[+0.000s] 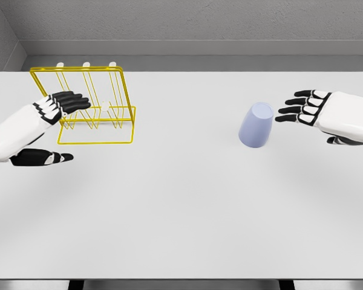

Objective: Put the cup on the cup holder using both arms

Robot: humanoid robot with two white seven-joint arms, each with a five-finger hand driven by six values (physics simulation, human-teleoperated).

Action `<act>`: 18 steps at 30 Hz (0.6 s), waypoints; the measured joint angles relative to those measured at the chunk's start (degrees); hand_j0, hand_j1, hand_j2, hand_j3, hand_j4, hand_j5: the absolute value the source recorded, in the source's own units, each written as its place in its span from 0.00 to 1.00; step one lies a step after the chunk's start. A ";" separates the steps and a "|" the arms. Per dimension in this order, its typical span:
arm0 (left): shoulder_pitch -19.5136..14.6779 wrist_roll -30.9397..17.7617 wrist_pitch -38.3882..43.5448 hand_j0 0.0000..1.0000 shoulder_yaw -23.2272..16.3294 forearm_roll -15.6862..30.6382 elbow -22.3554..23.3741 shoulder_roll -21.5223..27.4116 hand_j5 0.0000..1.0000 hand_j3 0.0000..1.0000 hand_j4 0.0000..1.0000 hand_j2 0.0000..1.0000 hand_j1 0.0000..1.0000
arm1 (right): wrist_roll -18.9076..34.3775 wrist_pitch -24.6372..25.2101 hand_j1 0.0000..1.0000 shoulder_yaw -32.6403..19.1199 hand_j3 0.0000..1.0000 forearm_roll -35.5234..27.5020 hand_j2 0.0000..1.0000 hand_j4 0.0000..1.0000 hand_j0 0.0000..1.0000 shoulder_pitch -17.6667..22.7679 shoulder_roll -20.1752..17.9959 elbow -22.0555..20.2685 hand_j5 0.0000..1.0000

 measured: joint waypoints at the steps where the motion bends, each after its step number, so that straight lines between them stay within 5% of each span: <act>1: 0.09 0.00 0.00 1.00 -0.01 -0.05 0.07 -0.19 1.00 1.00 1.00 1.00 1.00 | 0.01 0.00 1.00 0.32 1.00 -0.01 1.00 1.00 1.00 -0.53 -0.02 0.00 1.00; 8: 0.44 0.06 0.00 1.00 -0.04 -0.08 0.48 -1.95 1.00 1.00 1.00 1.00 1.00 | 0.74 0.01 1.00 3.55 1.00 -0.29 1.00 1.00 1.00 -2.63 -0.96 1.25 1.00; 13: 0.35 0.05 0.01 1.00 -3.12 -0.27 2.14 -2.85 1.00 1.00 1.00 1.00 1.00 | 19.67 0.01 1.00 2.82 1.00 -6.86 1.00 1.00 1.00 -14.14 6.59 5.35 1.00; 18: -0.35 0.22 0.01 1.00 -8.87 0.42 3.14 -3.45 1.00 1.00 1.00 1.00 1.00 | 24.91 0.00 1.00 9.53 1.00 -8.86 1.00 1.00 1.00 -26.28 14.54 12.39 1.00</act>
